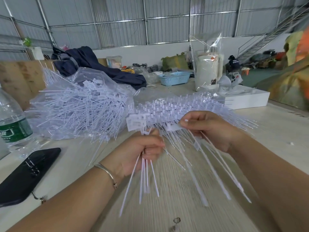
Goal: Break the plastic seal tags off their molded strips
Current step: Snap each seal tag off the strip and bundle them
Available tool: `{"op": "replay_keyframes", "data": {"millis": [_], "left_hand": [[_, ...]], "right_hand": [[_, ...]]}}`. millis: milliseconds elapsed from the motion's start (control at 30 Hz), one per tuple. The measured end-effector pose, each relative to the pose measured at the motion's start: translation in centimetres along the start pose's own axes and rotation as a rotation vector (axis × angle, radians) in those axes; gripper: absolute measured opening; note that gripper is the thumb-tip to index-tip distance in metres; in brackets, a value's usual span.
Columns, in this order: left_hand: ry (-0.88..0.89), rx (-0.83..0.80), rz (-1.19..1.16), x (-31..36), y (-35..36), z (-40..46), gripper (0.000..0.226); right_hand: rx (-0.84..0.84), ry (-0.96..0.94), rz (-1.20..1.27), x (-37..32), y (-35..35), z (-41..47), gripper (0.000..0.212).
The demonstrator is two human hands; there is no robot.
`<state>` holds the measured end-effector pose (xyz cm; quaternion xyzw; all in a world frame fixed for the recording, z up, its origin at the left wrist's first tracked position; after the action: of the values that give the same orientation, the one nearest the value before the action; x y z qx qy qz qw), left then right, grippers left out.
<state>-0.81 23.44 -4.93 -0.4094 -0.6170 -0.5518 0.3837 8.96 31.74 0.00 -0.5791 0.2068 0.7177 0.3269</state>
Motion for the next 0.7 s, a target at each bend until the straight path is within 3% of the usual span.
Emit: {"op": "replay_keyframes", "data": {"millis": [67, 167, 300, 433, 567, 700], "left_hand": [[0.001, 0.128, -0.004, -0.1, -1.0, 0.2, 0.04], [-0.032, 0.237, 0.045, -0.4, -1.9, 0.1, 0.033], [-0.024, 0.241, 0.065, -0.3, -1.8, -0.1, 0.037], [0.047, 0.258, 0.142, 0.6, -1.7, -0.2, 0.015], [0.069, 0.296, 0.034, 0.7, -2.7, -0.1, 0.013], [0.057, 0.207, -0.079, 0.7, -2.1, -0.1, 0.018]], "right_hand": [[-0.003, 0.01, 0.007, 0.1, 0.2, 0.1, 0.006], [0.029, 0.045, 0.026, 0.1, -0.2, 0.4, 0.02], [0.021, -0.008, -0.131, -0.3, 0.1, 0.2, 0.02], [-0.03, -0.035, -0.154, -0.4, 0.7, -0.1, 0.022], [-0.023, -0.033, -0.142, -0.1, 0.6, -0.1, 0.013], [-0.007, 0.002, -0.183, 0.4, 0.7, -0.1, 0.026]]}}
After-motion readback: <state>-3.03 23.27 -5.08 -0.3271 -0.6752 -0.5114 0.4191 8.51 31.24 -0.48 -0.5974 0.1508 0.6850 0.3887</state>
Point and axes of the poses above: each hand's wrist, its own z-axis towards the middle knuckle, its own y-axis out of the palm, x = y × z, the point moved 10 cm from there along z, towards the middle knuckle, and after that the axes turned 6 degrees about x, right-handed, at the moved point
